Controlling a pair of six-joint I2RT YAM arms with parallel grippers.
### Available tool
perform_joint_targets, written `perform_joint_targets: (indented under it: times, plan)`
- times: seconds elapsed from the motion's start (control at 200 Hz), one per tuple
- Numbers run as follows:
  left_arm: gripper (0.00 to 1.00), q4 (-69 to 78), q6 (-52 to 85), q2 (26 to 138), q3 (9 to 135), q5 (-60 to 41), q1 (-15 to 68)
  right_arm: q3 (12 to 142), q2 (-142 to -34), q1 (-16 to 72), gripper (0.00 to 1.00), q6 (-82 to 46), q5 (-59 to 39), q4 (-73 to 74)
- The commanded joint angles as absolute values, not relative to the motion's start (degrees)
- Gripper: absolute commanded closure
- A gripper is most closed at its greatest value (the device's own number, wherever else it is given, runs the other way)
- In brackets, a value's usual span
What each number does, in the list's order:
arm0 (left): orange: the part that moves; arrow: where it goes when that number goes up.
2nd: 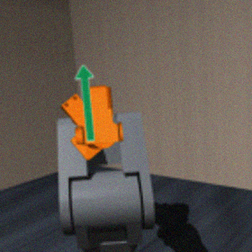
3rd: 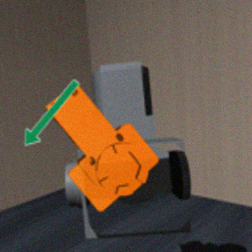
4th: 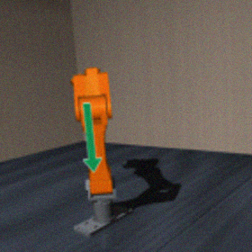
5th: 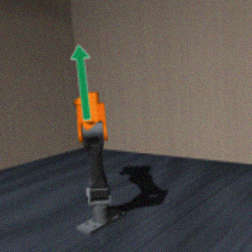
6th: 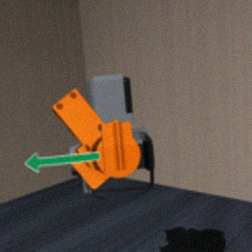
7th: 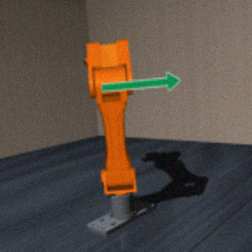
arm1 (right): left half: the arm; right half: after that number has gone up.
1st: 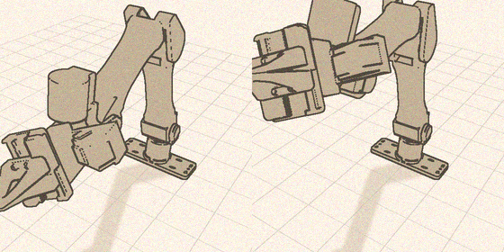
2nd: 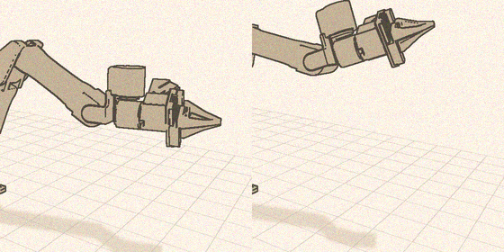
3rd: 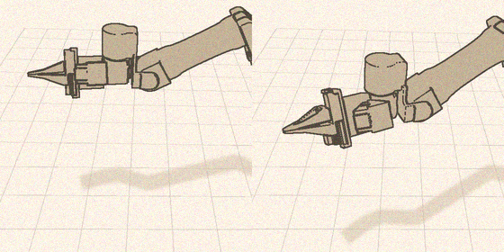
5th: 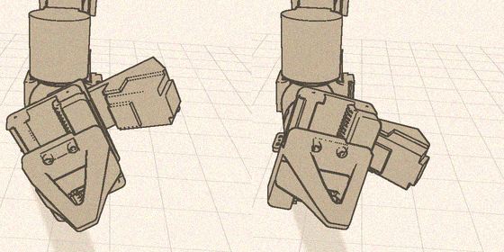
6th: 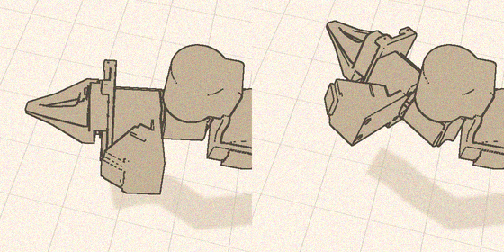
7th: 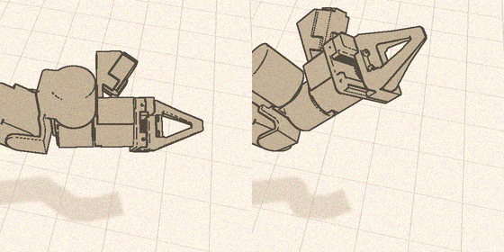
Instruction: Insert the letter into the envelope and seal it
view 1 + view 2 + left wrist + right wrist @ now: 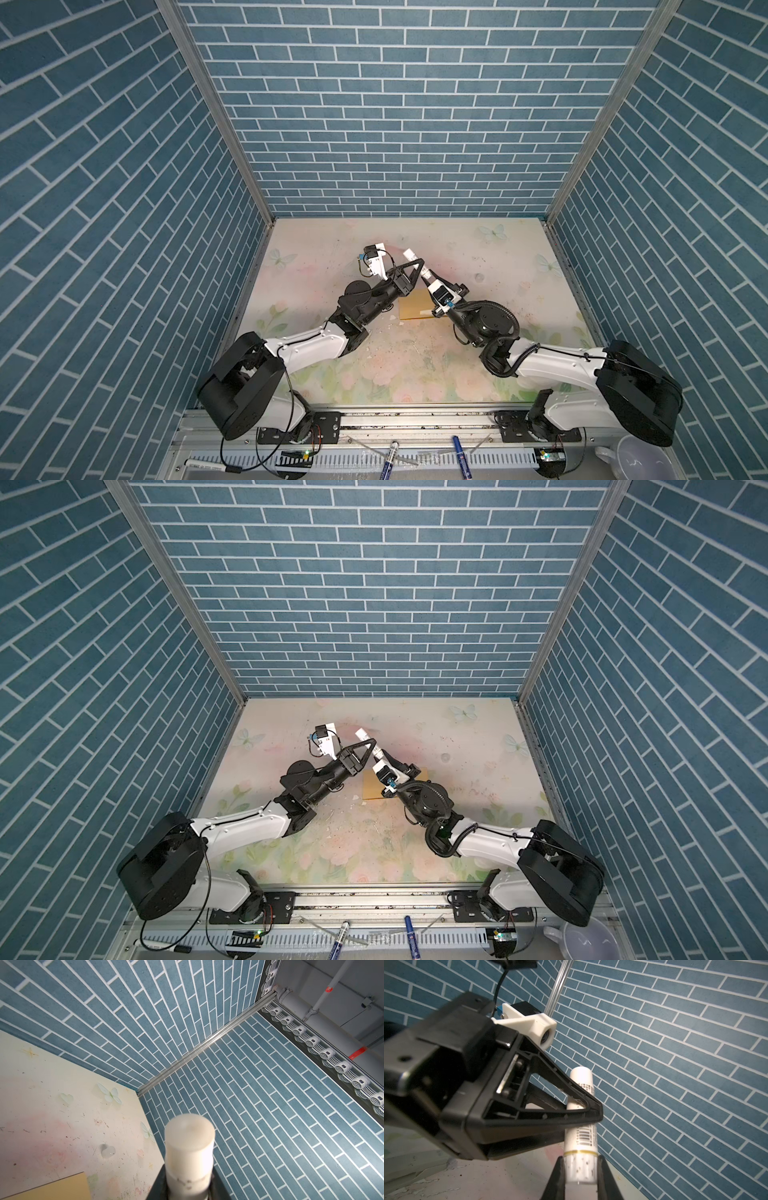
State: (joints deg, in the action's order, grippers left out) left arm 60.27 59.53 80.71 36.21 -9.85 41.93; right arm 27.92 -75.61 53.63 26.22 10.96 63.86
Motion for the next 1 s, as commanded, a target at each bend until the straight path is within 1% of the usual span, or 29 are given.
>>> perform_joint_targets:
  times: [0.0,0.12,0.245,0.36,0.495,0.67,0.73,0.815,0.895,0.96,0.995]
  plan:
    - [1.00,62.24,58.92,80.52,37.35,-10.83,42.19,30.88,-74.35,53.11,1.00,20.47,11.31,61.92]
    - [1.00,63.58,58.69,80.76,36.93,-11.07,42.19,31.70,-71.78,50.06,1.00,7.96,5.15,59.36]
    - [1.00,63.92,57.40,80.51,37.25,-12.03,42.19,33.93,-69.11,41.43,1.00,-13.90,-10.20,54.28]
    - [1.00,63.56,55.82,79.91,37.19,-12.22,42.30,35.55,-70.33,34.67,1.00,-32.63,-22.00,57.13]
    - [1.00,61.91,54.13,78.81,37.19,-12.04,42.61,38.21,-73.93,30.76,1.00,-46.83,-31.82,60.47]
    - [1.00,60.85,53.16,77.72,36.87,-11.60,42.89,39.64,-81.63,28.35,1.00,-62.27,-37.10,73.73]
    - [1.00,60.73,53.17,77.31,36.61,-11.26,42.90,39.90,-83.39,28.15,0.92,-63.39,-37.85,76.86]
    - [1.00,60.73,54.14,77.03,36.29,-10.53,42.89,39.36,-83.23,28.19,0.80,-60.09,-37.25,76.75]
    - [1.00,60.71,55.33,76.95,36.35,-10.21,42.89,37.40,-80.24,28.47,0.63,-51.22,-34.32,72.92]
    - [1.00,60.85,56.17,77.01,36.50,-10.14,42.89,35.65,-76.48,29.15,0.48,-40.51,-30.72,67.49]
    - [1.00,61.03,56.33,76.99,36.48,-10.10,42.89,34.81,-73.96,29.82,0.43,-33.89,-27.99,63.65]
